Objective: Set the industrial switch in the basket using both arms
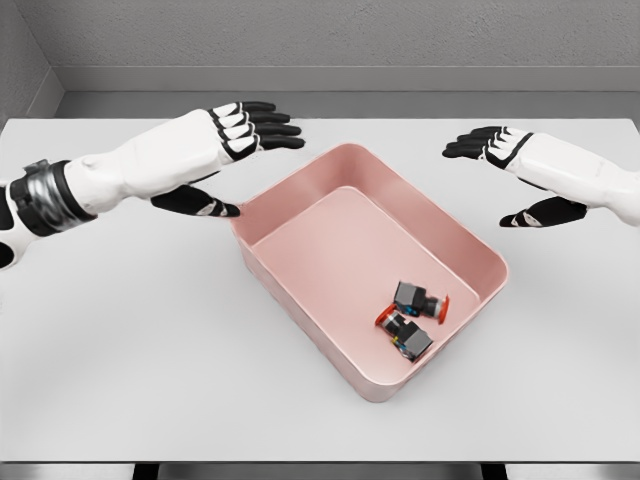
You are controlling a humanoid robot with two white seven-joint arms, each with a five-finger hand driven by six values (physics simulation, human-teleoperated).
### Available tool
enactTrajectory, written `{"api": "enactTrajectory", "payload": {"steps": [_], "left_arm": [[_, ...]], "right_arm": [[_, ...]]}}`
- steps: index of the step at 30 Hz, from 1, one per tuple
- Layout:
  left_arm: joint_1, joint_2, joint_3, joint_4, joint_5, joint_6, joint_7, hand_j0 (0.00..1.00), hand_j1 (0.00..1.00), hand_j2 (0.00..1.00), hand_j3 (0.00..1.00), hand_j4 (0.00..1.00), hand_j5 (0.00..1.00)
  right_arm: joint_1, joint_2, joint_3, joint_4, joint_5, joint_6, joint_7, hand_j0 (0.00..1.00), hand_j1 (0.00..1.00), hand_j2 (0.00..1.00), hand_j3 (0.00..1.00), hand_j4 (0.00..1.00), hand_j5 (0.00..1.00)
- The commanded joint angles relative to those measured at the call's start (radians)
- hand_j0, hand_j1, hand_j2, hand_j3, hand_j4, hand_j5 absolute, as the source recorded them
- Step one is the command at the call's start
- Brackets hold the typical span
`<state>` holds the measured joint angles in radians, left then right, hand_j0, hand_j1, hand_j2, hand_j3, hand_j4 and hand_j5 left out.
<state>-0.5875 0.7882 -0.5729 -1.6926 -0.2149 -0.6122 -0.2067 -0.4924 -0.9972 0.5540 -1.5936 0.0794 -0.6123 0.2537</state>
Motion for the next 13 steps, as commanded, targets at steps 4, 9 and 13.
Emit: {"api": "enactTrajectory", "payload": {"steps": [4, 9, 13], "left_arm": [[0.075, 0.112, 0.11, 0.111, 0.104, 0.001, 0.001, 1.0, 1.0, 1.0, 1.0, 1.0, 1.0], [0.179, 0.164, 0.202, 0.185, 0.103, 0.001, 0.0, 1.0, 1.0, 1.0, 1.0, 1.0, 1.0], [0.181, 0.172, 0.211, 0.215, 0.089, 0.001, -0.002, 1.0, 1.0, 1.0, 1.0, 1.0, 1.0]], "right_arm": [[0.0, 0.0, -0.002, 0.001, -0.007, 0.001, -0.001, 1.0, 1.0, 1.0, 1.0, 1.0, 1.0], [0.003, 0.0, -0.002, 0.003, -0.006, 0.001, -0.001, 1.0, 1.0, 1.0, 1.0, 1.0, 1.0], [0.003, 0.0, -0.002, 0.003, -0.006, 0.001, -0.001, 1.0, 1.0, 1.0, 1.0, 1.0, 1.0]]}}
